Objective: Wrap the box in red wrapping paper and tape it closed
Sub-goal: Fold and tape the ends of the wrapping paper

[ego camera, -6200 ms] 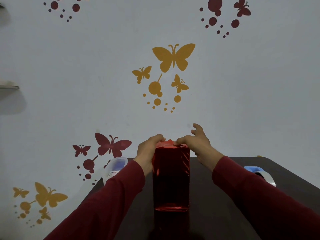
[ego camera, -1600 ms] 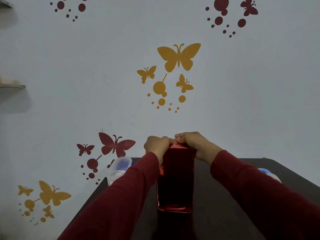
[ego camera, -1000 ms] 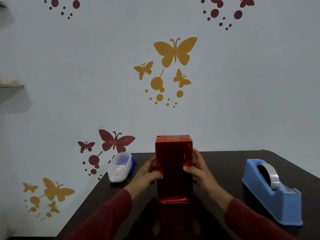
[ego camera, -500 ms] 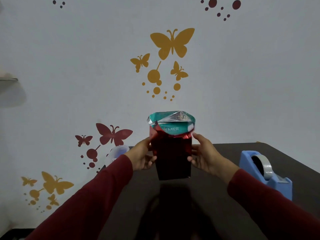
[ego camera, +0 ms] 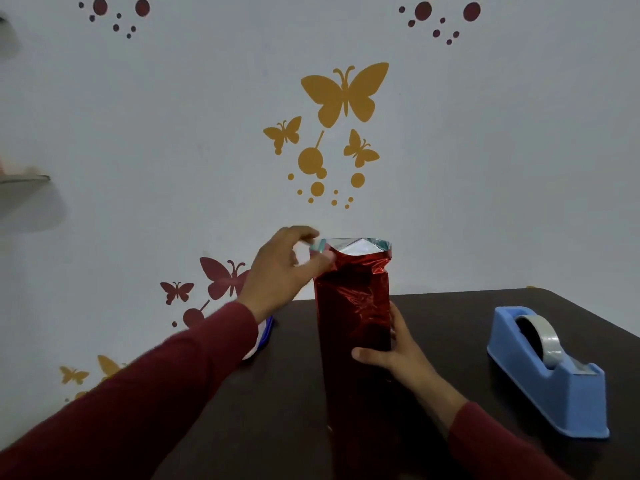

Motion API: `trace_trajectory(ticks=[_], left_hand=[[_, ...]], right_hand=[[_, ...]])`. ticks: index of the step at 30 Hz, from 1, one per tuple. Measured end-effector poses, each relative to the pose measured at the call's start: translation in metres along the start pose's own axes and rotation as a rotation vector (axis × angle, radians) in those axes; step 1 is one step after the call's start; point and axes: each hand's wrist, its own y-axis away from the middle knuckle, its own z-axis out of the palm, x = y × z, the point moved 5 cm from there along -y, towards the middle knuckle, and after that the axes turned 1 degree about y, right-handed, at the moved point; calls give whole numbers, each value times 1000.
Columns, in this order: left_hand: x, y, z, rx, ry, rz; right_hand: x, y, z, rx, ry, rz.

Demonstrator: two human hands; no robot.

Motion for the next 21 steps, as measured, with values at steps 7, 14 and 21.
trace_trajectory(ticks=[7,14,21], left_hand=[[39,-48,52,-616,-471,109],[69,-84,45,-390,-83,16],[75,-84,67,-656,-486,33]], right_hand=[[13,8,13,166,-25,-77],[13,9,13,178,28,-123],[15,9,12,193,32,-139]])
